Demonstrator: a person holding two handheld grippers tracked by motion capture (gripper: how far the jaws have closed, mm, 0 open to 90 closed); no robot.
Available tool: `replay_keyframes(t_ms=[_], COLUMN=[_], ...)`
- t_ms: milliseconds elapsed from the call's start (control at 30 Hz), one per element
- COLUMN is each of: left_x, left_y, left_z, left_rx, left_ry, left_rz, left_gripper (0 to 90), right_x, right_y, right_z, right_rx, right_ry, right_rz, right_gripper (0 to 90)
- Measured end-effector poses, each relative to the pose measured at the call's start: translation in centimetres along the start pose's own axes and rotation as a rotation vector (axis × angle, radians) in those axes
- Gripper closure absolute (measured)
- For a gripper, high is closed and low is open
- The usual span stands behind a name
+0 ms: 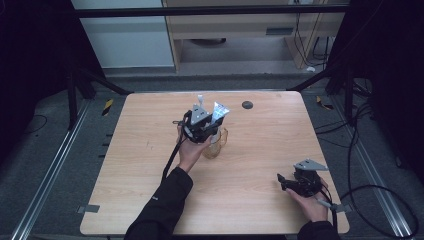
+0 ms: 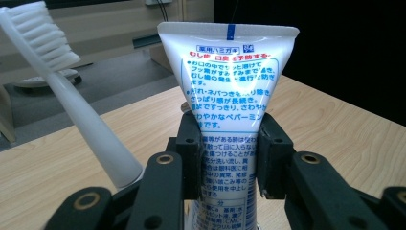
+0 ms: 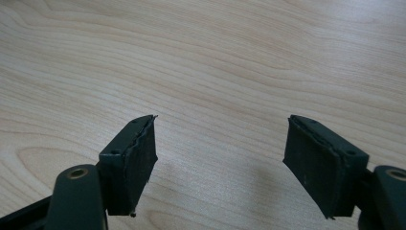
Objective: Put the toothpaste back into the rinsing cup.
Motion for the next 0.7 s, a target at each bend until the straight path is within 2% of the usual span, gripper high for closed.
replay_keyframes(t_ms=[333, 467, 533, 567, 633, 700], left_x=[0.3, 0.1, 0.3, 0.4, 0.7, 0.8], left_y=[-0.8, -0.7, -0.4, -0.3, -0.5, -0.7], left_z=[0.4, 1.0, 1.9, 2.4, 2.8, 3.1], left_rx=[-0.013, 0.017, 0.075, 0.088, 0.065, 0.073], left_ry=[-0.002, 0.019, 0.031, 0.031, 0.012, 0.017], left_rz=[-0.003, -0.008, -0.024, -0.032, -0.023, -0.025], left_gripper=[66.6, 66.6, 66.6, 66.6, 66.6, 66.4], right_x=[0.0, 0.0, 0.0, 0.0, 0.0, 0.0], right_y=[0.0, 0.0, -0.1, -0.1, -0.1, -0.1], right_z=[0.0, 0.0, 0.0, 0.0, 0.0, 0.0], right_rx=[0.0, 0.001, -0.001, -0.001, -0.002, -0.004], right_ry=[-0.003, -0.003, -0.005, -0.004, -0.002, -0.003], right_rz=[0.001, 0.005, 0.004, 0.004, 0.004, 0.005], right_gripper=[26.5, 26.5, 26.5, 26.5, 26.5, 26.6])
Point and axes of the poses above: each handheld gripper's, and its own axes: y roughly forward along the jaws, z roughly out of its underside, x roughly to its left, the point moved 7 cm from there along y, roughly forward along the jaws
